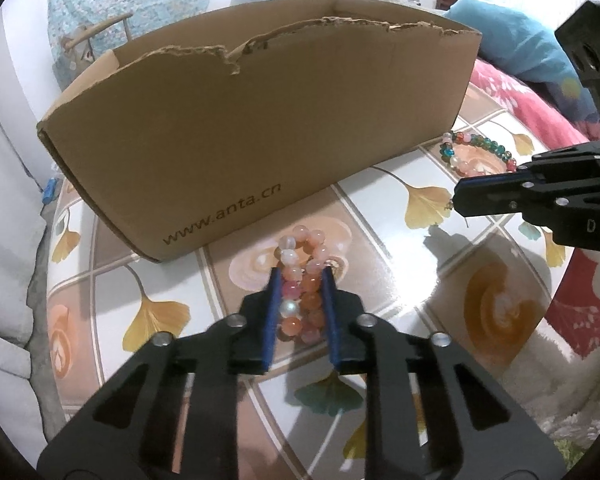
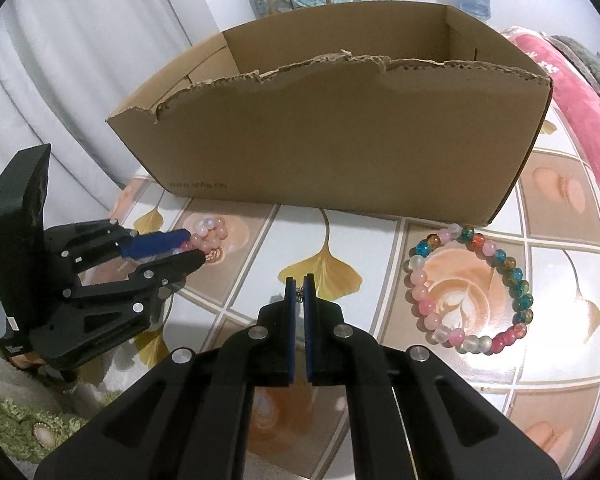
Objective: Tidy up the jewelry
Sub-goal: 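Close the left tool on the peach bead bracelet, then carry the peach bracelet and gold charm over the box with both tools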
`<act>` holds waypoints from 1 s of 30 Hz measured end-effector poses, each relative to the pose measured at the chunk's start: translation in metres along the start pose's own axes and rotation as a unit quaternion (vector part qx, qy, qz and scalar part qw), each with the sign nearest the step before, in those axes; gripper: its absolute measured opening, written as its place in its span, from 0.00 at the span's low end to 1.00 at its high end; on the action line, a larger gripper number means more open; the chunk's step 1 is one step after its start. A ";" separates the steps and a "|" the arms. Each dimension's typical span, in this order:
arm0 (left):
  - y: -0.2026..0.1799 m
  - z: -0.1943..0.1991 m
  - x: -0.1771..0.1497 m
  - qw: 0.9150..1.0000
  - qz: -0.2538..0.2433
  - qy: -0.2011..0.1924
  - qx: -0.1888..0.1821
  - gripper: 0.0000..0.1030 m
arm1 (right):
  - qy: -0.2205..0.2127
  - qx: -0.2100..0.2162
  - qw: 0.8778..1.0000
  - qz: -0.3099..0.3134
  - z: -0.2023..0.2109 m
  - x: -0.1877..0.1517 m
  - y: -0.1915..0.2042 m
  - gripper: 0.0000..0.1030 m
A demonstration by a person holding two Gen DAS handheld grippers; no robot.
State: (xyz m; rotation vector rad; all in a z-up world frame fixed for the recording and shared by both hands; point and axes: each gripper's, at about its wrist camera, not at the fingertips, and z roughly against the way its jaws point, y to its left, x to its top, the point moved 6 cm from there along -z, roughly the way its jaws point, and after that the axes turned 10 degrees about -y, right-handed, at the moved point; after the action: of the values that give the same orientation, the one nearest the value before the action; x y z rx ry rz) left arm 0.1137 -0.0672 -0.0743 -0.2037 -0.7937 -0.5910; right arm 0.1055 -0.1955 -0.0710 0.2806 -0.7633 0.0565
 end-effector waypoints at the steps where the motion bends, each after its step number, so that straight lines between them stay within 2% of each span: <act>1: -0.001 0.000 0.000 1.000 -0.004 -0.001 0.001 0.17 | -0.001 0.000 1.000 -0.001 0.001 0.001 0.000 0.04; 4: -0.005 0.002 0.002 1.000 -0.014 -0.009 0.001 0.16 | -0.006 -0.001 1.000 -0.003 0.004 0.002 -0.001 0.04; 6: -0.008 0.008 0.007 1.000 -0.019 -0.024 0.001 0.00 | -0.008 -0.001 1.000 -0.004 0.006 0.003 -0.001 0.04; 14: -0.012 0.012 0.009 0.999 -0.021 -0.030 -0.003 0.00 | -0.019 0.000 1.000 -0.002 0.016 0.007 0.001 0.04; 20: -0.001 0.014 0.010 0.999 -0.011 -0.029 0.021 0.00 | -0.021 0.006 1.000 0.003 0.018 0.008 0.004 0.04; 22: 0.003 0.012 0.012 0.999 -0.005 -0.026 0.021 0.04 | -0.020 0.008 1.000 0.004 0.018 0.008 0.005 0.04; 23: 0.004 0.011 0.012 0.999 -0.004 -0.023 0.021 0.10 | -0.020 0.008 1.000 0.004 0.018 0.009 0.005 0.04; 24: 0.006 0.009 0.012 1.000 -0.004 -0.020 0.021 0.13 | -0.021 0.008 1.000 0.004 0.018 0.009 0.004 0.04; 30: 0.007 -0.007 0.008 1.000 0.000 0.012 0.017 0.13 | -0.022 0.007 1.000 0.001 0.015 0.011 0.000 0.04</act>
State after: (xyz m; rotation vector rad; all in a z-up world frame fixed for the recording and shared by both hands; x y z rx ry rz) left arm 0.1262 -0.0673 -0.0733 -0.1649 -0.7796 -0.5778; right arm 0.1030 -0.1999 -0.0526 0.2956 -0.8072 0.0588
